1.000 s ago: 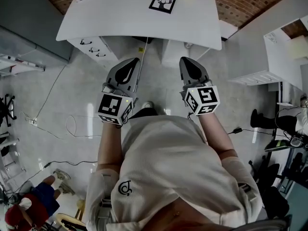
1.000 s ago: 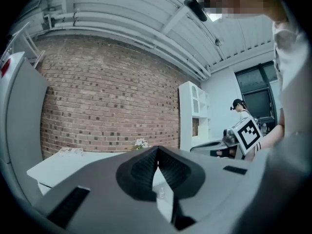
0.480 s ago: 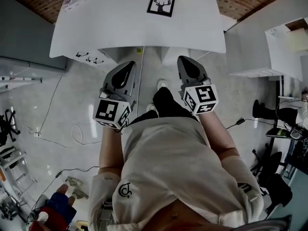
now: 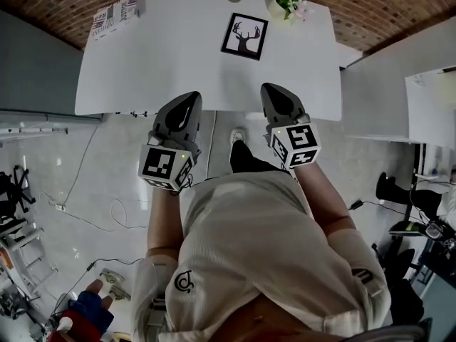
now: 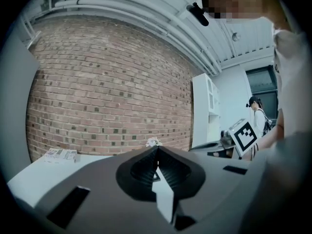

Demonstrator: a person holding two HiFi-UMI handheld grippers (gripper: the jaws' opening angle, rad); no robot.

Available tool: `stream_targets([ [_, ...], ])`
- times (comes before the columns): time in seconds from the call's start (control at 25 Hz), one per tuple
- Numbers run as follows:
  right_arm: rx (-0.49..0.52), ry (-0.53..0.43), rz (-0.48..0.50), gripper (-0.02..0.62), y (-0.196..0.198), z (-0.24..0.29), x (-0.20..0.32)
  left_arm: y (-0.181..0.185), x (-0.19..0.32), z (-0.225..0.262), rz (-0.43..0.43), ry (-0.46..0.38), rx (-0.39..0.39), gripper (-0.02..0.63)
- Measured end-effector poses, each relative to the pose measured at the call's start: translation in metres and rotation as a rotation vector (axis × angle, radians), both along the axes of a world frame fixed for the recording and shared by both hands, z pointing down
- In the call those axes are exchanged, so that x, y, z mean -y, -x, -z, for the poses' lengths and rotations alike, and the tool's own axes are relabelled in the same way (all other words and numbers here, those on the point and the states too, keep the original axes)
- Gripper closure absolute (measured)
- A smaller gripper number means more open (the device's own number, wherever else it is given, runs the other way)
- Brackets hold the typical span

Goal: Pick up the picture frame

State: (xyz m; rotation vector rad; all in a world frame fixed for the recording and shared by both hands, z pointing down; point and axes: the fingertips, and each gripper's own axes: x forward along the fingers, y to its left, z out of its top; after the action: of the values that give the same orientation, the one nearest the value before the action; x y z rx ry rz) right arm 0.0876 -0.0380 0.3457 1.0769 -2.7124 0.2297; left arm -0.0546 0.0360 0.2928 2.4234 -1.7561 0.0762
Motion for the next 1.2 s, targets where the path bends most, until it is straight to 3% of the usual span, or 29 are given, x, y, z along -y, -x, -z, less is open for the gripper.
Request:
stream_targets([
  [0.24,0.014,-0.004,-0.001,0.588,0.003,0.003,0.094,0.0,0.094,0.002,-0.003,-0.004,0.011,0.592],
  [0.52,-0.046,0.079,-0.021,0.588,0.0,-0.026,0.166,-0.005,0.166,-0.005,-0.038,-0.002,0.013,0.592],
  [0.8,-0.112,0.174,-0.051,0.588,0.011,-0.065,0.203,0.002,0.213,-0.024,-0.104,-0.005,0.016,0.592],
  [1.08,-0.258,0.34,-0.119,0.586,0.019,-0.124,0.218,0.016,0.246,-0.057,-0.211,0.028,-0.003,0.592],
  [1.2,-0.296,0.423,-0.141,0.528,0.022,-0.151,0.223,0.021,0.26,-0.068,-0.245,0.027,-0.034,0.592],
])
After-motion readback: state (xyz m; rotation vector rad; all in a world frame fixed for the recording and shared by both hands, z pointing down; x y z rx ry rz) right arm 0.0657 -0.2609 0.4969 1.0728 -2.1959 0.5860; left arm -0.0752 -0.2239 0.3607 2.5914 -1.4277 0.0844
